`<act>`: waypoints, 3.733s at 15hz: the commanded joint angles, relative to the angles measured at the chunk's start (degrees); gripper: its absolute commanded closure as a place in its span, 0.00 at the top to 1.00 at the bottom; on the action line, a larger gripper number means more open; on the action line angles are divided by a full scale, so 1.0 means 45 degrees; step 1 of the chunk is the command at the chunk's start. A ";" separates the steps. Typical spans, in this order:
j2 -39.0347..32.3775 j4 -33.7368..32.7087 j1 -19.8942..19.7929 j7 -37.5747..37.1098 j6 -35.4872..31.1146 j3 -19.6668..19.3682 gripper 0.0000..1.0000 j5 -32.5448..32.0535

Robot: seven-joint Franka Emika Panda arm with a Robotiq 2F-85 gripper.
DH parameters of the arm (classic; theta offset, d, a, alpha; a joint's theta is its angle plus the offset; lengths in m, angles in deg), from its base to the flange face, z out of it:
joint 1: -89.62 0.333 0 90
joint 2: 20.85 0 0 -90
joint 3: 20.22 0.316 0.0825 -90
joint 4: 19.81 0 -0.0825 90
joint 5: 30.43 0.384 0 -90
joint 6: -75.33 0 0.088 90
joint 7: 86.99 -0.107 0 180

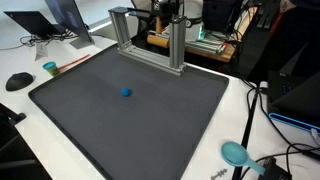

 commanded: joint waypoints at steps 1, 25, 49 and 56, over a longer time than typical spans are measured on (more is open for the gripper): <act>-0.0016 -0.0014 -0.0029 0.0009 0.0023 0.0030 1.00 0.0014; 0.1968 0.0066 -0.0062 -0.1131 -0.0975 0.0089 1.00 0.0853; 0.0491 0.0209 -0.0539 -0.2282 -0.2375 0.0471 1.00 -0.0039; 0.0458 0.0384 -0.0521 -0.1865 -0.2322 0.0270 1.00 0.0052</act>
